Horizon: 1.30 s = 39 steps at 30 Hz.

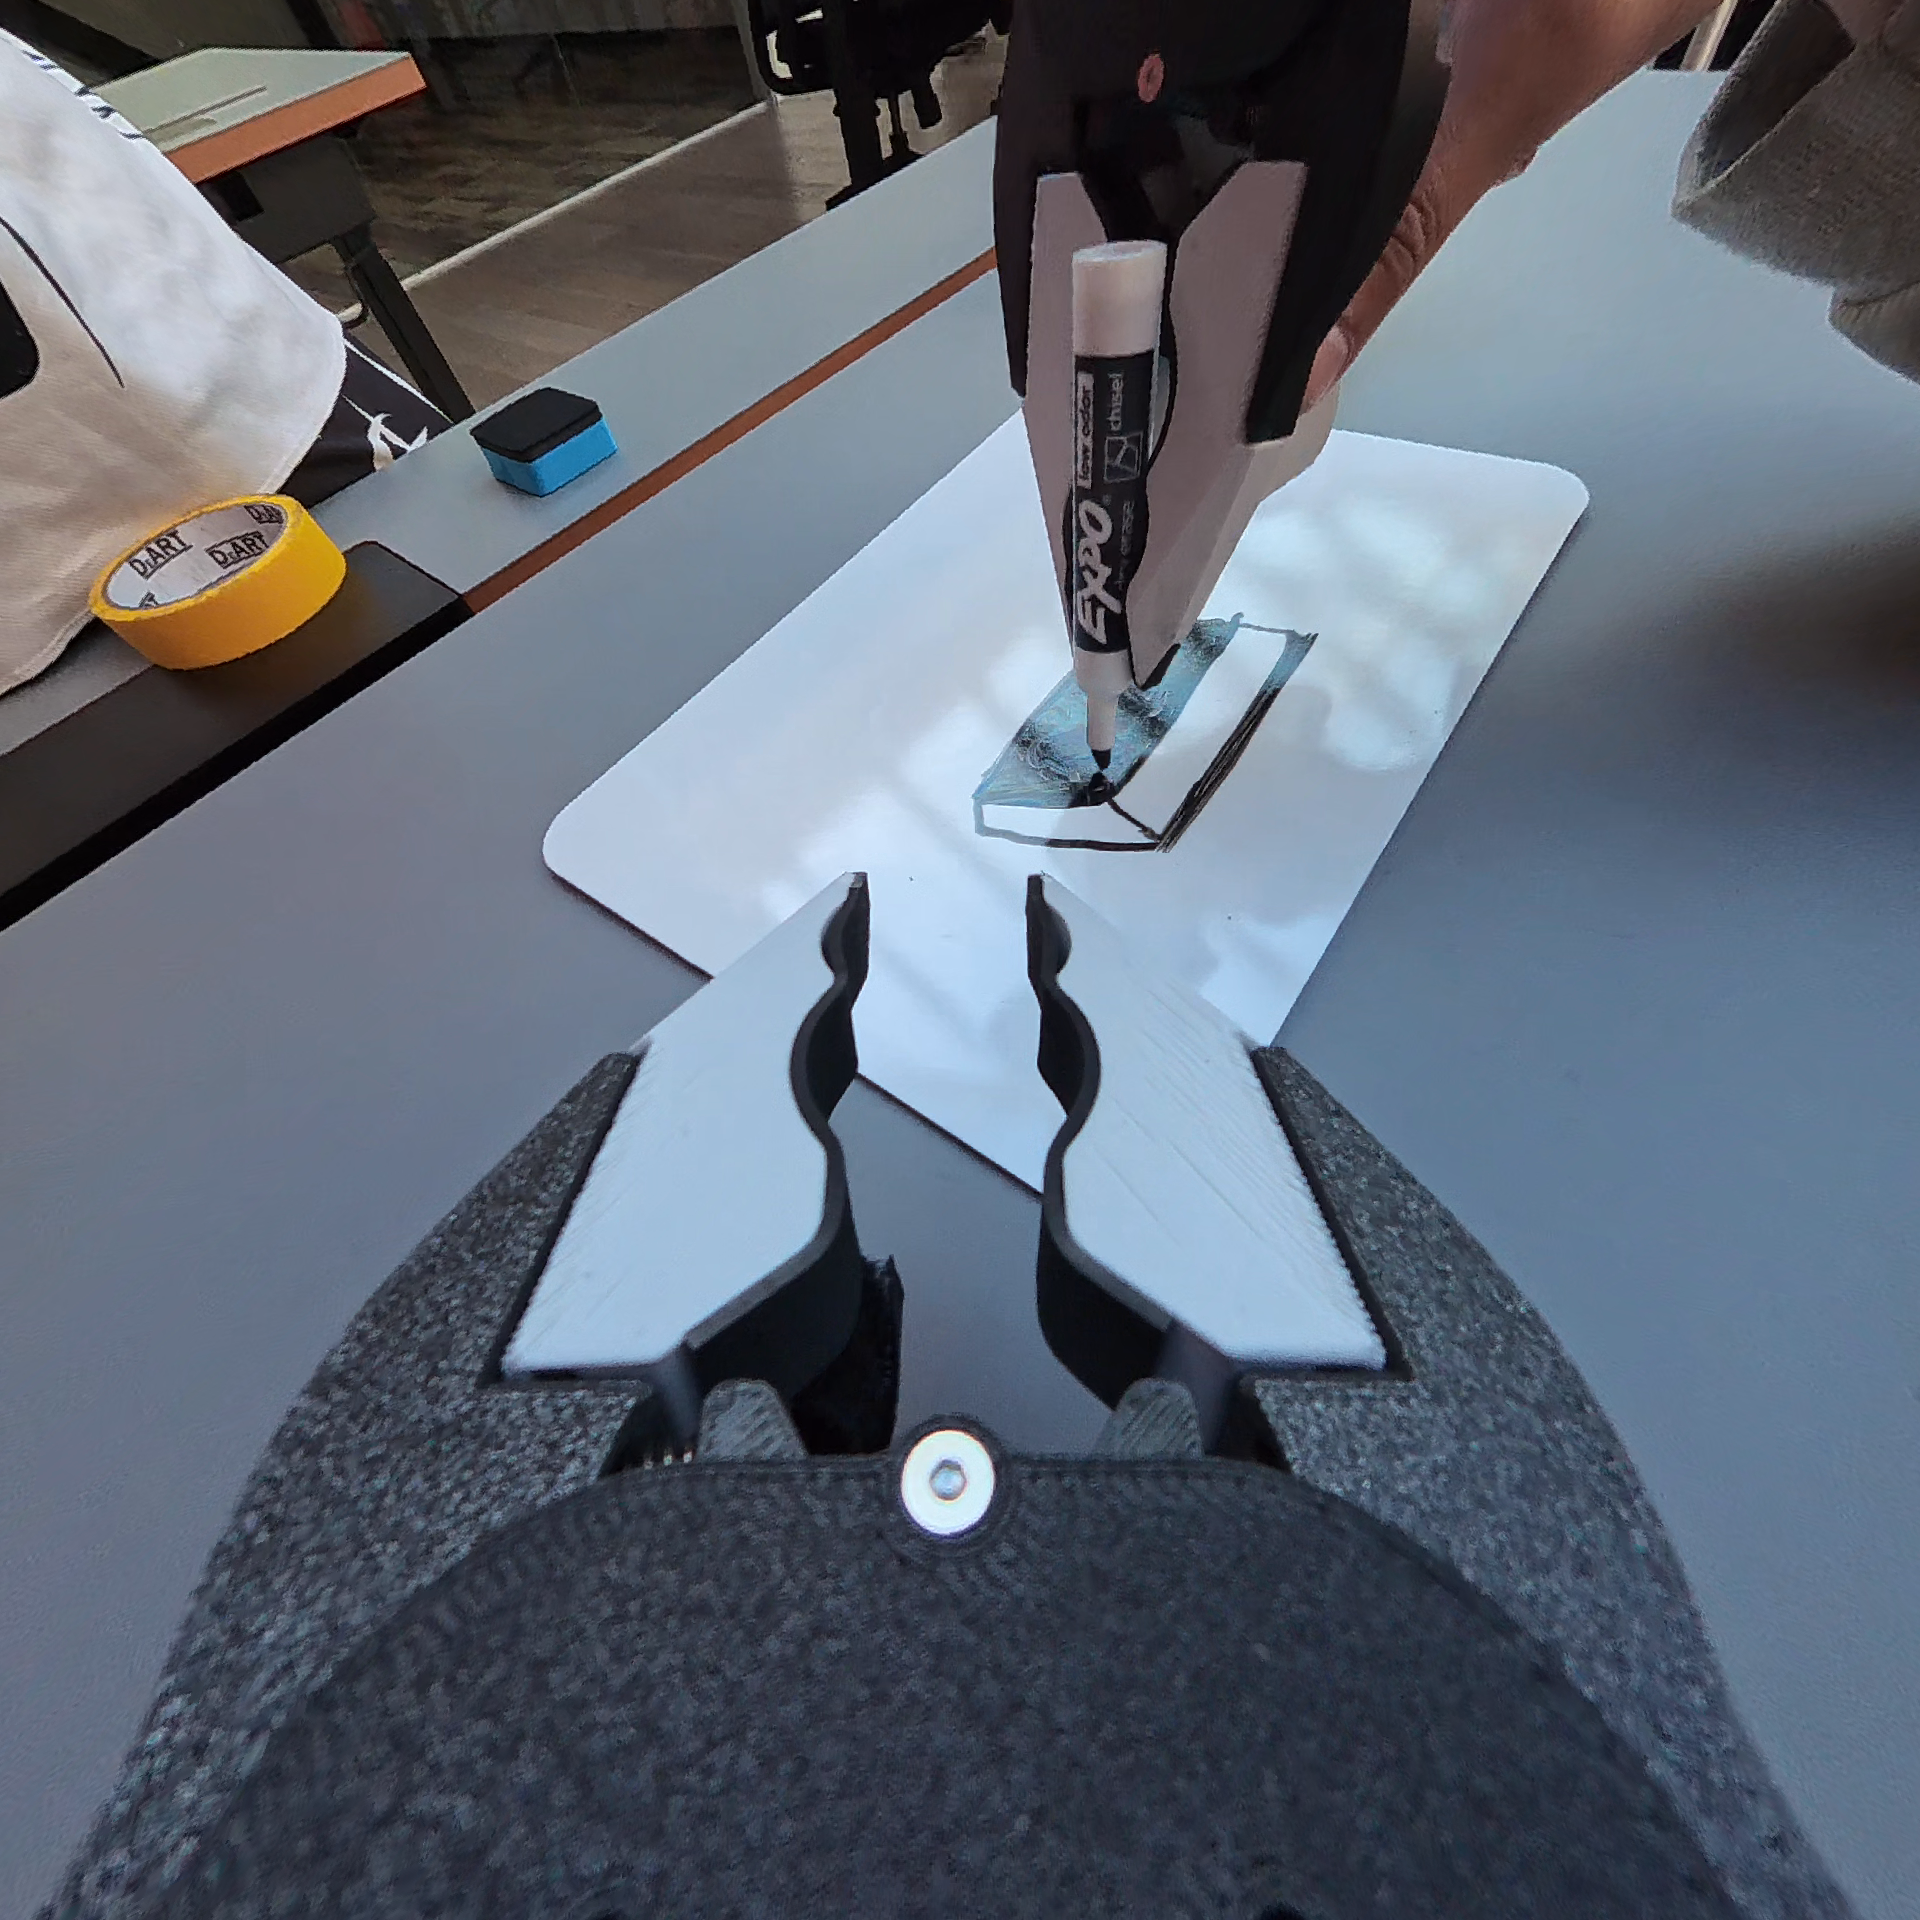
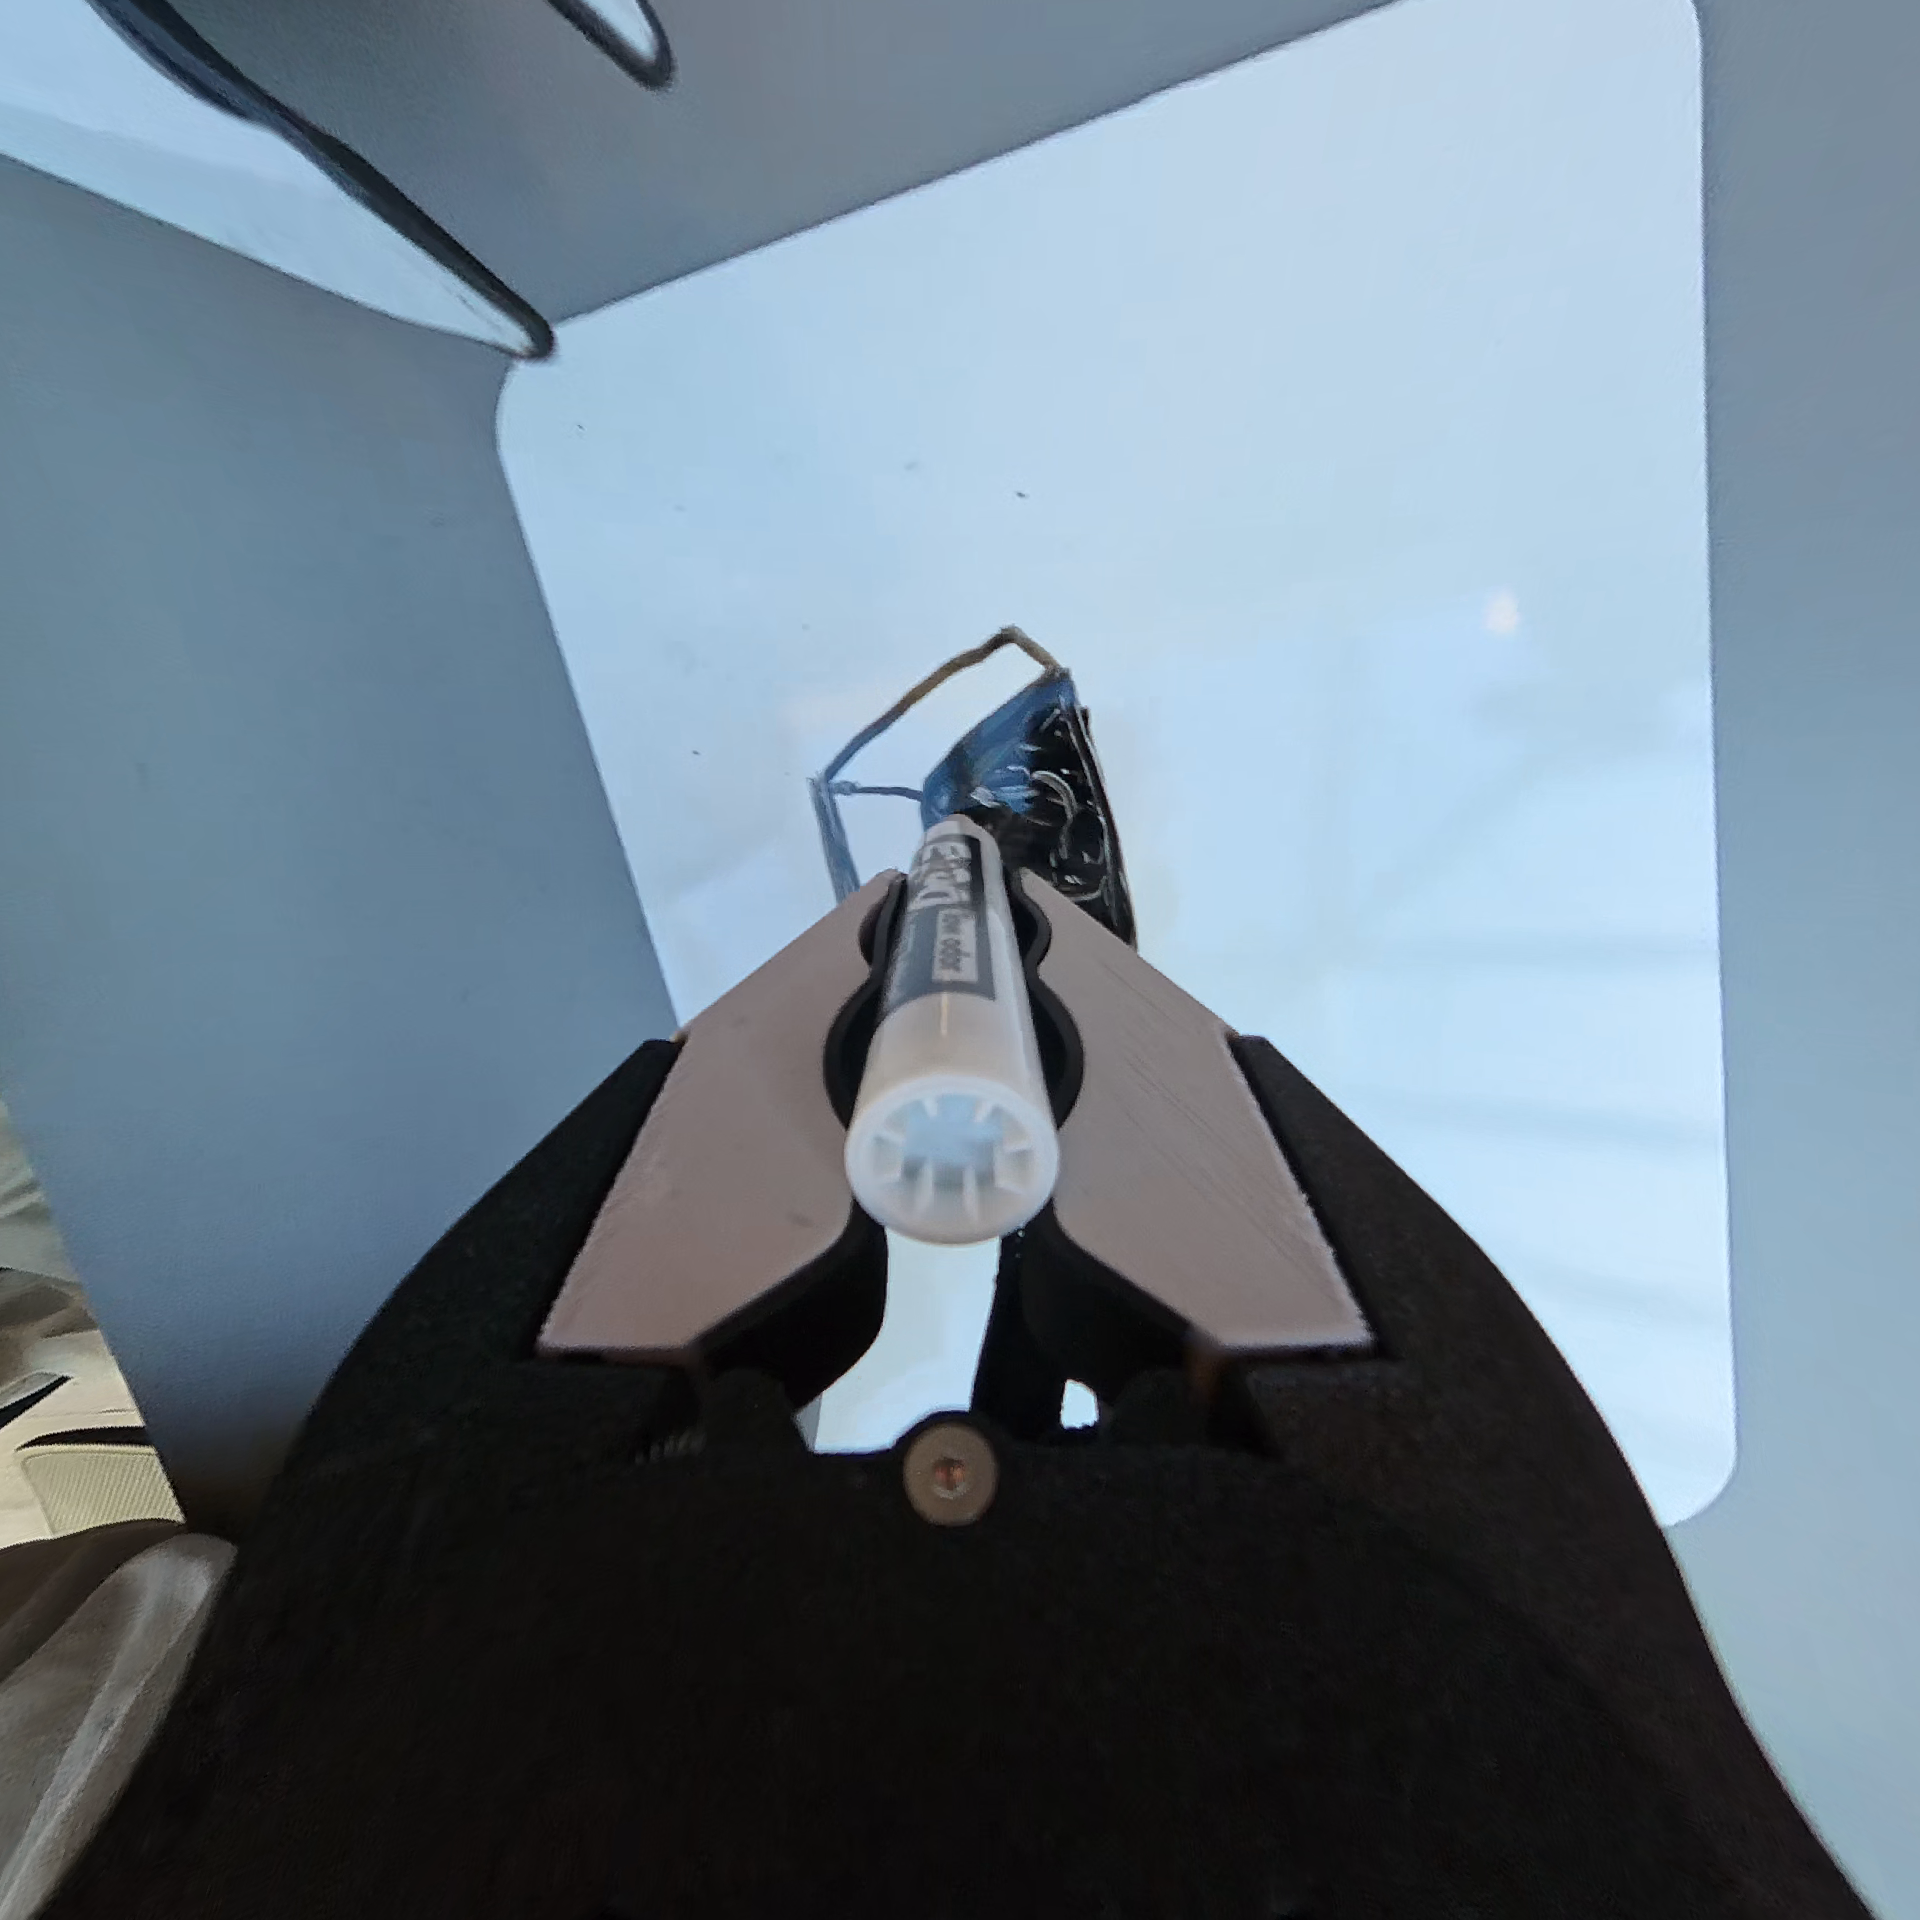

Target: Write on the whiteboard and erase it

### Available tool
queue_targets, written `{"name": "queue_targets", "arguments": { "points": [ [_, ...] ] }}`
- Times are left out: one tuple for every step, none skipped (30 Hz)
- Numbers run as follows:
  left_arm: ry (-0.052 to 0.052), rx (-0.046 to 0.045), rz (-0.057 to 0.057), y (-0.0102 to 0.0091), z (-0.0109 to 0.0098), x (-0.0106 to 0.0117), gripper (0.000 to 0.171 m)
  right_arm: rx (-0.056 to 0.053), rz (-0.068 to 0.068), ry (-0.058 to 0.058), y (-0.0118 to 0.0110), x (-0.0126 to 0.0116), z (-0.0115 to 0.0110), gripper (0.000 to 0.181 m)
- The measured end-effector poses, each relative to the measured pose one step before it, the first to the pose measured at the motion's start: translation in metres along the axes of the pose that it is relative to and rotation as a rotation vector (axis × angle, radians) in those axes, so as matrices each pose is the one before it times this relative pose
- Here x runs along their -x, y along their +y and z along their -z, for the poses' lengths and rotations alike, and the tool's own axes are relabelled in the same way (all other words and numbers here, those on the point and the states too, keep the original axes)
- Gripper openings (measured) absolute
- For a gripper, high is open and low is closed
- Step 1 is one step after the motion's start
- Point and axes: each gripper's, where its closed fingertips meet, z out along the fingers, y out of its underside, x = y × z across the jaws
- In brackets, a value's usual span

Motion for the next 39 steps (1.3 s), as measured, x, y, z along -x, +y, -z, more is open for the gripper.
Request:
{"name": "queue_targets", "arguments": {
  "points": [
    [0.0011,0.00086,-0.007,0.00024,-0.00022,-0.00152,0.03,-0.0108,0.0027,-0.0067,-0.00174,0.00151,0.00025,0.018],
    [0.0007,0.00073,-0.0066,0.00016,-0.00021,-0.00118,0.03,0.0041,-0.0023,-0.0052,0.00057,0.00091,-0.00089,0.018],
    [0.0005,0.00121,-0.0059,0.00017,-0.00015,-0.00089,0.03,0.0141,-0.0027,-0.0032,0.00217,0.00025,-0.00187,0.018],
    [-0.0002,0.00089,-0.0038,0.00014,-0.00007,-0.00052,0.03,0.0081,-0.0005,-0.0007,0.00133,0.00006,-0.00127,0.018],
    [-0.0003,-0.00091,-0.0009,-0.00021,0.00008,-0.00007,0.03,-0.0147,0.0016,0.001,-0.00218,-0.00041,0.00078,0.018],
    [0.0008,-0.0003,0.0008,-0.0001,0.00001,0.00004,0.03,-0.0063,0.0005,0.0016,-0.00078,-0.00059,-0.00014,0.018],
    [-0.0002,0.00042,0.0018,0.00008,-0.00008,0.00029,0.03,0.0096,-0.0049,-0.0011,0.00156,-0.00025,-0.00149,0.018],
    [-0.0006,-0.00014,0.0023,0.00003,-0.00013,0.00051,0.03,-0.0156,0.0025,0.0053,-0.00295,-0.00068,-0.00041,0.018],
    [0.0003,0.00069,0.0023,0.00022,-0.00011,0.00027,0.03,-0.0087,0.0093,0.009,-0.00241,-0.0009,-0.00106,0.018],
    [0.0014,0.00246,0.0018,0.0006,-0.00038,0.00001,0.03,-0.0086,0.0101,0.0094,-0.00277,-0.00061,-0.00103,0.018],
    [0.0006,0.0019,0.0013,0.00055,-0.00032,0.00006,0.03,-0.0027,0.0078,0.0097,-0.00152,-0.00055,-0.00056,0.018],
    [0.0003,0.00091,0.0005,0.00043,-0.00029,0.00006,0.03,0.0052,0.0006,0.0031,0.00012,0.00047,-0.00007,0.018],
    [0.001,0.0015,0.0002,0.0003,-0.00016,-0.00017,0.03,0.0114,-0.0011,-0.0042,0.00184,0.00154,0.00049,0.018],
    [0.0015,0.00156,-0.0003,0.00034,-0.00006,-0.00032,0.03,0.0138,-0.0007,-0.0078,0.00279,0.00219,0.00088,0.018],
    [0.0002,0.00009,-0.001,-0.00012,0.00006,-0.00023,0.03,0.0131,-0.007,-0.0169,0.00316,0.00327,0.00064,0.018],
    [-0.001,-0.00216,-0.0018,-0.00046,0.00036,-0.0001,0.03,0.007,-0.004,-0.0035,0.00201,0.00082,0.00052,0.018],
    [-0.0003,-0.00201,-0.0021,-0.00055,0.00041,-0.00025,0.03,-0.0042,0.0012,0.0118,-0.00041,-0.00192,0.00023,0.018],
    [0.0,-0.00084,-0.0021,-0.00049,0.00032,-0.00038,0.03,-0.0162,0.0027,0.0175,-0.00287,-0.00319,-0.00059,0.018],
    [-0.0004,-0.00112,-0.0021,-0.00033,0.00021,-0.00027,0.03,-0.0175,0.0007,0.0054,-0.00328,-0.00173,-0.00119,0.018],
    [-0.0005,-0.00088,-0.0018,-0.00024,0.00009,-0.00018,0.03,-0.0082,-0.0033,-0.0021,-0.00175,-0.00057,-0.0008,0.018],
    [0.0,0.00009,-0.0009,-0.00002,0.00002,-0.00014,0.03,0.0047,-0.0028,-0.0036,0.00074,0.00018,0.0002,0.018],
    [0.0007,0.00058,0.0004,0.00008,0.00004,-0.00013,0.03,0.0123,0.0001,-0.0019,0.0026,0.00046,0.00097,0.018],
    [0.0002,-0.00004,0.0011,0.00003,-0.00001,0.0001,0.03,0.0165,-0.0055,-0.0117,0.00412,0.00192,0.00133,0.018],
    [0.0001,-0.00033,0.0011,-0.00009,0.0,0.00022,0.03,0.012,-0.0088,-0.0128,0.00393,0.00162,0.00111,0.018],
    [0.0003,0.00033,0.0009,0.00008,0.00001,0.00009,0.03,-0.0014,-0.0043,0.0035,0.00137,-0.00122,0.00057,0.018],
    [0.0001,0.00034,0.0007,0.00011,-0.00011,0.00002,0.03,-0.0139,-0.0023,0.0109,-0.00136,-0.00272,-0.00015,0.018],
    [0.0002,0.00032,0.0,0.0002,-0.00016,0.00004,0.03,-0.0202,0.0031,0.0224,-0.00307,-0.00441,-0.00055,0.018],
    [0.0011,0.00177,-0.0005,0.00046,-0.00031,-0.00027,0.03,-0.0109,0.0008,0.0082,-0.00161,-0.00182,-0.0005,0.018],
    [0.0006,0.00234,-0.0004,0.00054,-0.00027,-0.00021,0.03,0.0059,-0.0073,-0.0093,0.00129,0.00117,0.00024,0.018],
    [0.0002,0.00127,-0.0002,0.00041,-0.00035,-0.00008,0.03,0.0191,-0.0031,-0.0255,0.00347,0.00427,0.00081,0.018],
    [0.0004,0.00073,-0.0001,0.00022,-0.00012,-0.00018,0.03,0.0168,-0.0001,-0.0136,0.00385,0.0029,0.00087,0.018],
    [0.0004,0.00079,0.0001,0.00017,-0.00008,0.00002,0.03,0.008,-0.0039,-0.0024,0.00226,0.00062,0.00073,0.018],
    [-0.0004,-0.00043,0.0002,-0.00015,0.00001,0.00005,0.03,-0.004,-0.0003,0.0067,-0.00008,-0.00143,0.00017,0.018],
    [0.0,-0.00065,-0.0002,-0.00014,0.00009,0.00002,0.03,-0.0153,0.0041,0.0217,-0.00225,-0.00388,-0.00023,0.018],
    [0.0002,0.00021,0.0,0.00003,0.00001,-0.00004,0.03,-0.0134,0.0,0.009,-0.00218,-0.00228,-0.00058,0.018],
    [0.0002,0.00035,0.0002,0.00015,-0.00002,0.00004,0.03,-0.0002,-0.006,-0.0057,0.0006,0.00014,0.00002,0.018],
    [0.0005,0.00048,0.0,0.00011,-0.0001,-0.00008,0.03,0.011,-0.0075,-0.0121,0.00254,0.00151,0.00071,0.018],
    [0.0005,0.00113,-0.0003,0.00021,-0.00005,-0.00006,0.03,0.0174,-0.0045,-0.0151,0.004,0.00246,0.00106,0.018],
    [-0.0002,0.00048,-0.0004,0.00005,0.00004,-0.00004,0.03,0.0111,0.0003,-0.0013,0.00337,0.00022,0.00117,0.018]
  ]
}}
